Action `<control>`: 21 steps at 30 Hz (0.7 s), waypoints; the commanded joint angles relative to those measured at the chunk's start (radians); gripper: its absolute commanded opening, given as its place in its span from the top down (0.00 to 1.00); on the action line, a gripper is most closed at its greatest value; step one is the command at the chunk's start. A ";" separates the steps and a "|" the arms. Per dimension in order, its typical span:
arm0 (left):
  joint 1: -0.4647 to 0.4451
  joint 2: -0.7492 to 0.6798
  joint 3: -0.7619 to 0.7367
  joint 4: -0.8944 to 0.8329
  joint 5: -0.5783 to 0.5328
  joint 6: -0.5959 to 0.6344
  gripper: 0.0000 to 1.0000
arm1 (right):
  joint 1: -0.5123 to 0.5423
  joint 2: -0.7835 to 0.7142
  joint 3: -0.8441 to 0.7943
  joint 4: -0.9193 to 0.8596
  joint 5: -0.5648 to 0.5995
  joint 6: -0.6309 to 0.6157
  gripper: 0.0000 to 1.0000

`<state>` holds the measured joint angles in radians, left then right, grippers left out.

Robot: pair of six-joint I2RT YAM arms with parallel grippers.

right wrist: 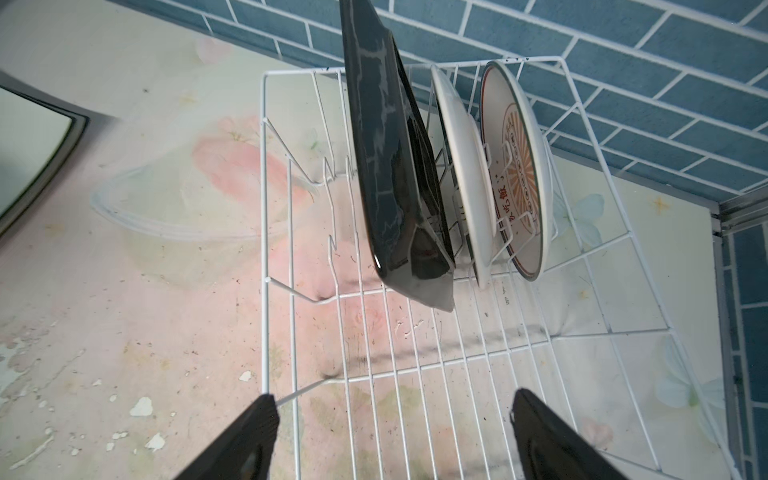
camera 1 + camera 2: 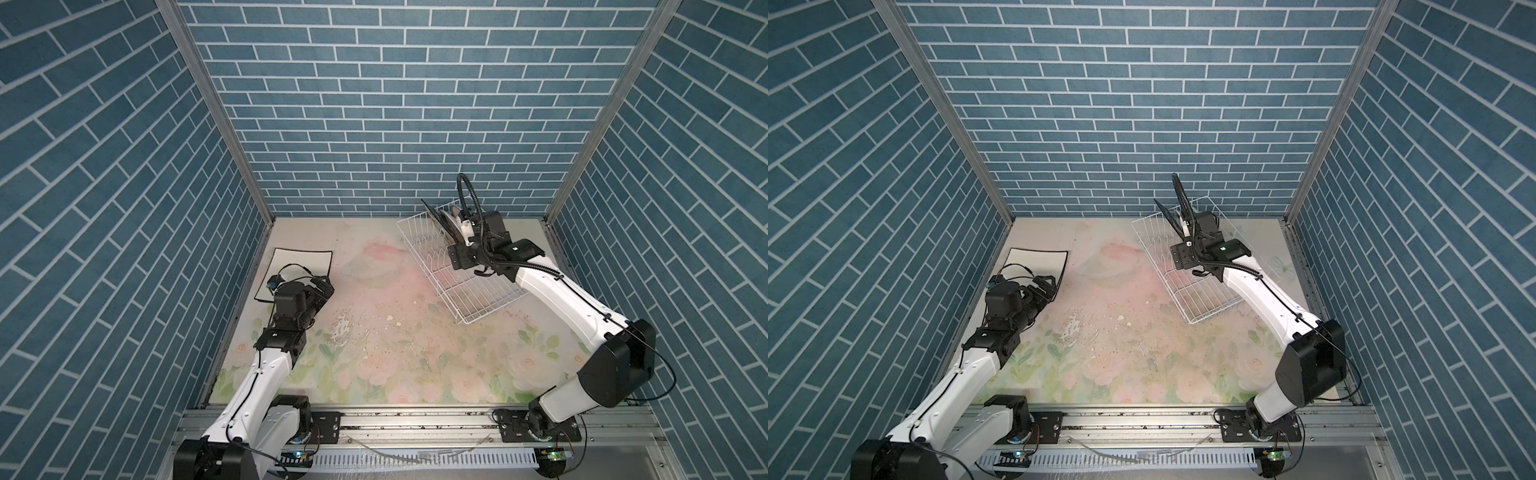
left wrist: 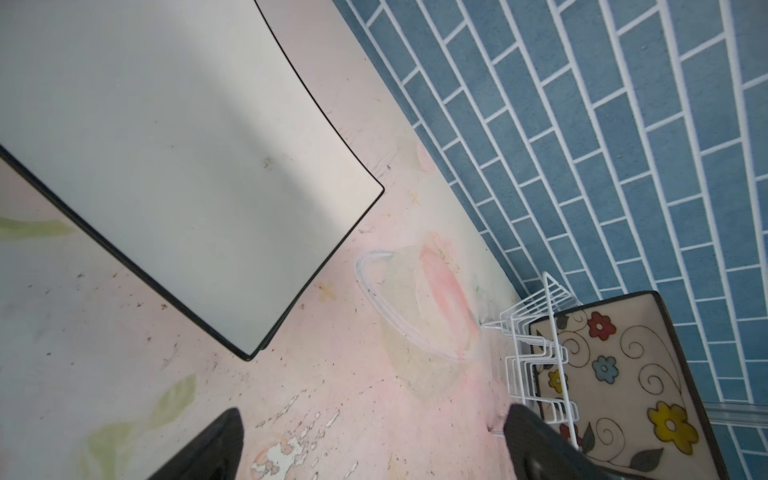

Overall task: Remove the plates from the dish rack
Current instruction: 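Raise the left gripper above the stack while right gripper moves to the dark plate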

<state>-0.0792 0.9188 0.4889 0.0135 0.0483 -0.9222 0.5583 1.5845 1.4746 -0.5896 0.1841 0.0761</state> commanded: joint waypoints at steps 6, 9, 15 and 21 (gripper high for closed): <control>-0.028 -0.026 -0.027 0.051 0.009 0.030 0.00 | 0.026 0.143 0.168 -0.116 0.159 -0.100 0.21; -0.038 -0.022 -0.035 0.068 0.010 0.030 0.00 | 0.026 0.147 0.125 -0.010 0.169 -0.150 0.31; -0.050 -0.013 -0.049 0.088 0.008 0.014 0.00 | 0.026 0.187 0.134 0.054 0.149 -0.220 0.41; -0.083 0.014 -0.055 0.109 -0.001 -0.003 0.01 | 0.021 0.236 0.146 0.097 0.154 -0.255 0.44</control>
<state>-0.1444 0.9222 0.4477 0.0944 0.0494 -0.9215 0.5808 1.7916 1.5978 -0.5316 0.3183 -0.1200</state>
